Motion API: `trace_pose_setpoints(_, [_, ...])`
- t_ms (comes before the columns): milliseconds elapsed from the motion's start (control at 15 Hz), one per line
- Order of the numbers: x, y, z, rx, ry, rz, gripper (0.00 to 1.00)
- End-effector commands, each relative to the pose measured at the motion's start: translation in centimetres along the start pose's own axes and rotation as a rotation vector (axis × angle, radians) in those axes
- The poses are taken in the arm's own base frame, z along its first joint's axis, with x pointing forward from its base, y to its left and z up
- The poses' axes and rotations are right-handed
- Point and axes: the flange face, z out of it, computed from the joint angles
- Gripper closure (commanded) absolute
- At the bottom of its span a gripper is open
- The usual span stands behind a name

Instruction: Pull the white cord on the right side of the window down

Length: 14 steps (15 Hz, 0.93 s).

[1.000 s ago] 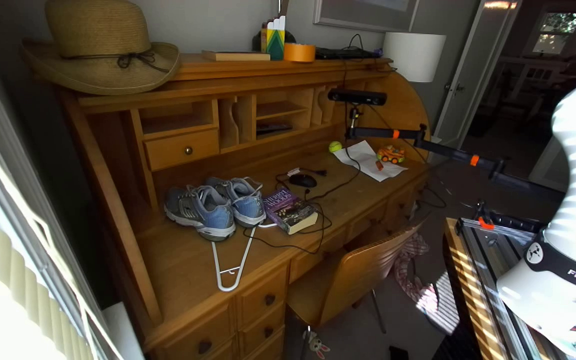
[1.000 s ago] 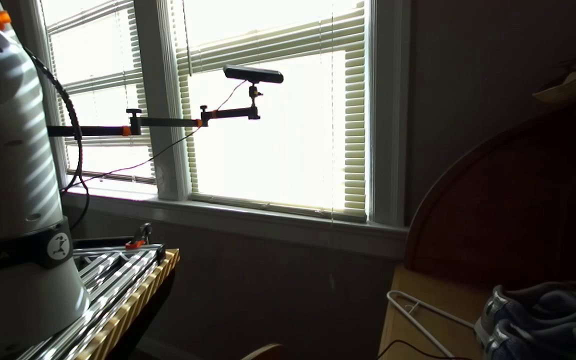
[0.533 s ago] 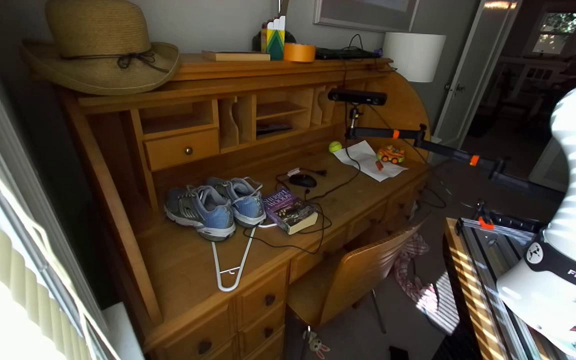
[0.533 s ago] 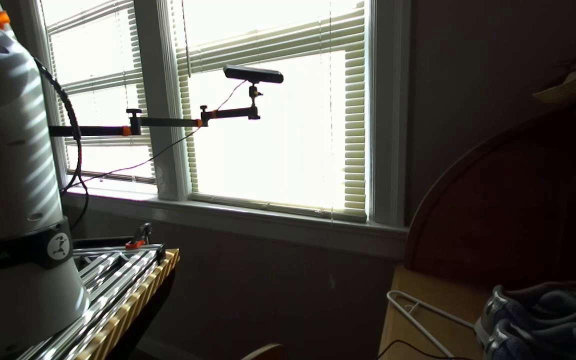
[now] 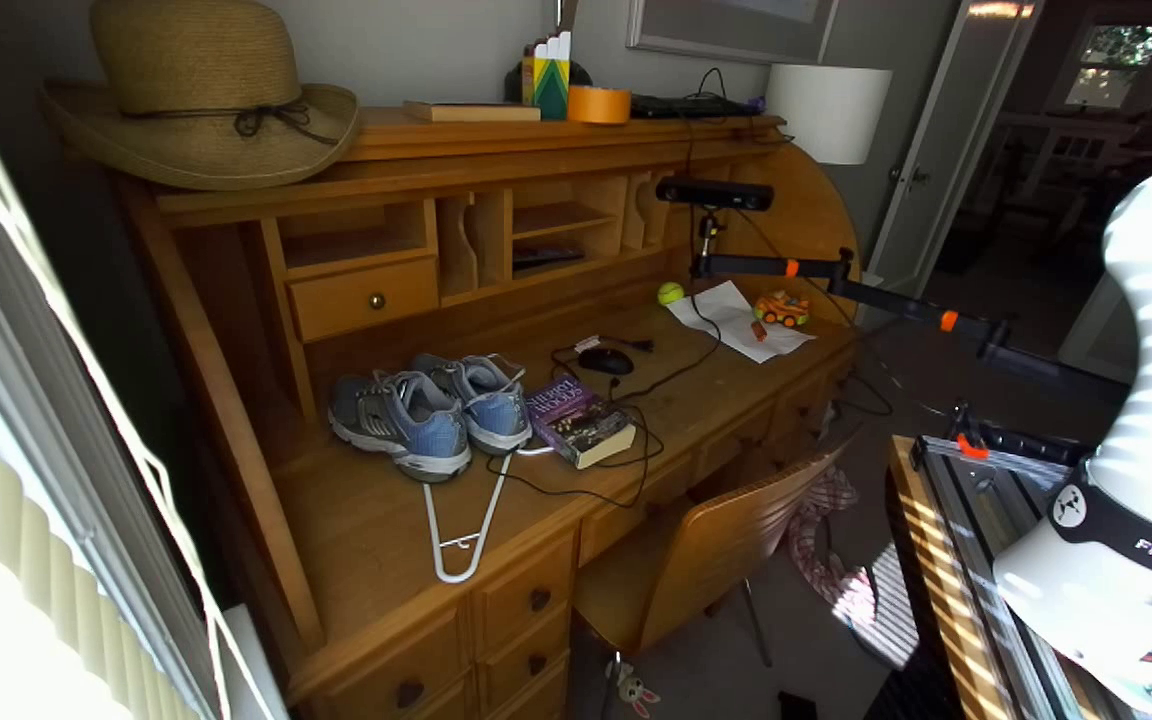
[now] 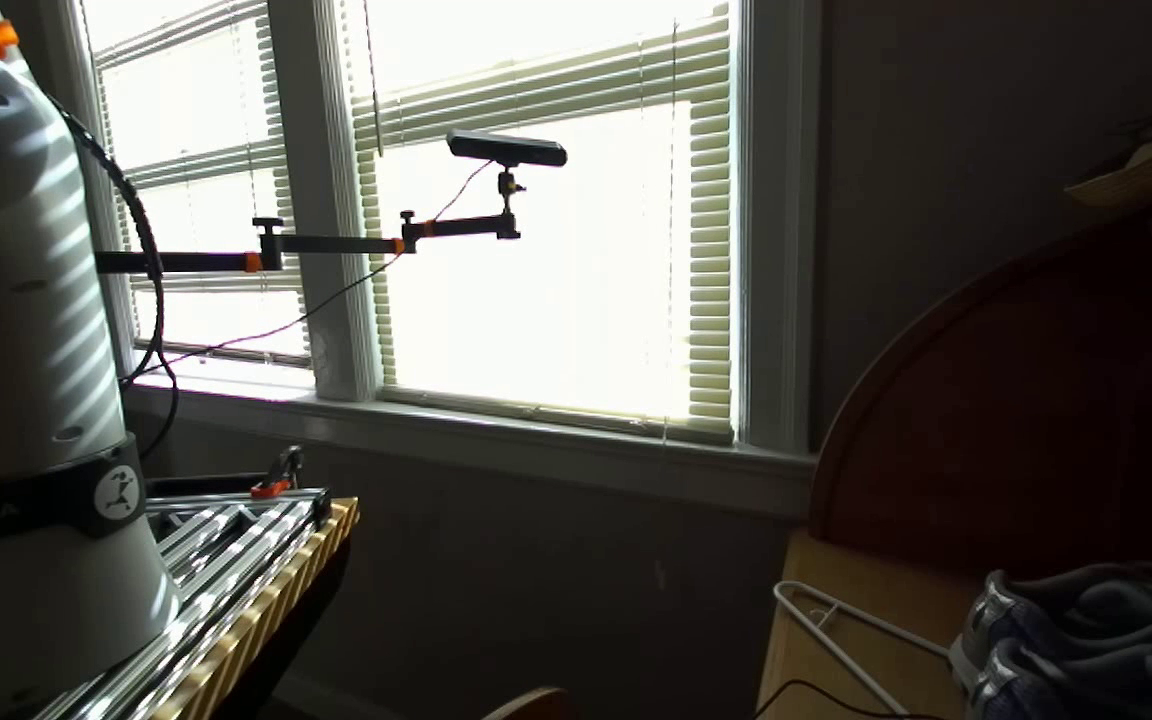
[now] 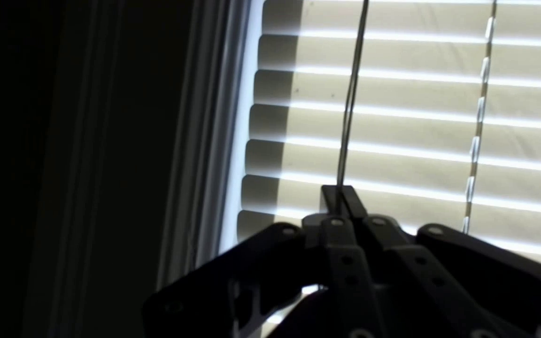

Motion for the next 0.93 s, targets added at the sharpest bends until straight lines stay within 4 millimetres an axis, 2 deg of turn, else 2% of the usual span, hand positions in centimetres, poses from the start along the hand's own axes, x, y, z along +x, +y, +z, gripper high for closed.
trace_pose_setpoints(0, [-4.3,0.0,0.7,0.037,-0.096,0.035,1.0])
trace_pose_setpoints(267, [-7.4,-1.0,1.5,0.067,-0.134,0.072,1.0])
trace_pose_setpoints(867, [-15.6,-1.3,1.9,0.043,-0.282,0.098,1.0])
